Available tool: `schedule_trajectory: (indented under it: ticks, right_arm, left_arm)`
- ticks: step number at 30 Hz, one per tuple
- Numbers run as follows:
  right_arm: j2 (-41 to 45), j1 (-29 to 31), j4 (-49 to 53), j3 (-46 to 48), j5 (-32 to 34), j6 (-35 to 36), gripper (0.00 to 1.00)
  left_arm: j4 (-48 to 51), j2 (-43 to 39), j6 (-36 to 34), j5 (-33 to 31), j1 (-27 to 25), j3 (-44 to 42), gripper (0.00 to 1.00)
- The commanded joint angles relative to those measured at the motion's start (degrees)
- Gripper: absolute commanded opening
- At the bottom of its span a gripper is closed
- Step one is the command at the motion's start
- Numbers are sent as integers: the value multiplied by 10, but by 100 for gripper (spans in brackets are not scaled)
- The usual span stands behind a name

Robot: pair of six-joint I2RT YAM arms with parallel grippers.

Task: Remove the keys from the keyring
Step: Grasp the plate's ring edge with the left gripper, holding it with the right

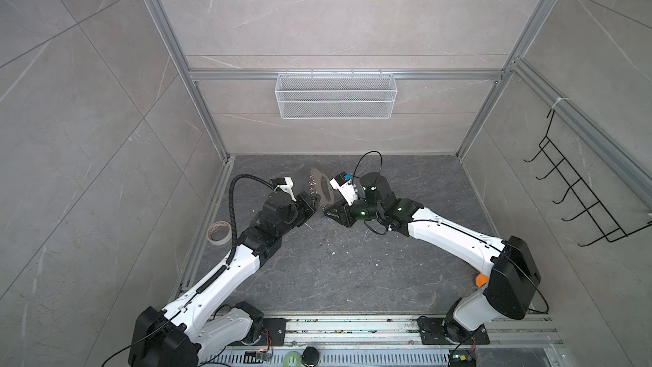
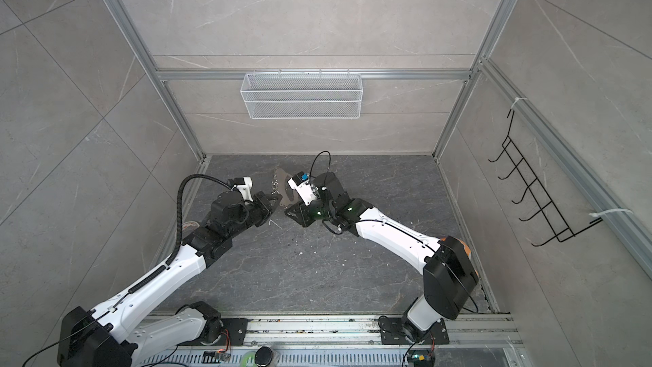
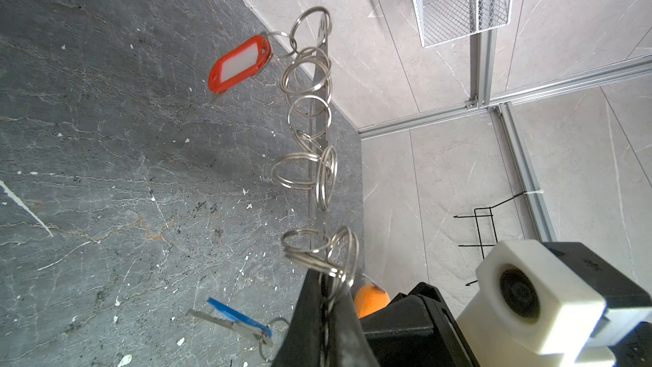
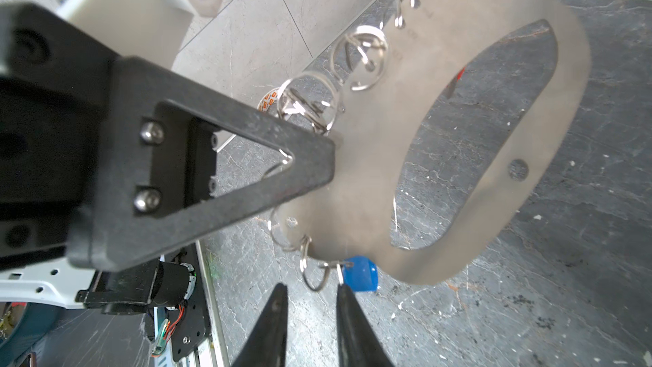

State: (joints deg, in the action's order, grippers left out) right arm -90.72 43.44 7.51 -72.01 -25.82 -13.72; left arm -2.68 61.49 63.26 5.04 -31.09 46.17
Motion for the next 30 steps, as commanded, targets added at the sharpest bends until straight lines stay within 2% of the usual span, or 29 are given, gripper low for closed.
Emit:
schedule_trajectory:
  ticks: [1, 7, 15, 30]
  right_arm:
    - [-9, 0, -20, -24, -13, -9, 25]
    - [-15, 1, -22, -29, -16, -13, 20]
    - [-15, 2, -11, -27, -4, -11, 21]
    - [-18, 3, -12, -30, 7, -14, 0]
  left_arm:
    - [-37, -10, 4, 0, 2, 5, 0]
    - [-39, -12, 6, 1, 2, 2, 0]
    - [-42, -17, 5, -1, 2, 0, 0]
    - [-44, -21, 8, 2, 2, -3, 0]
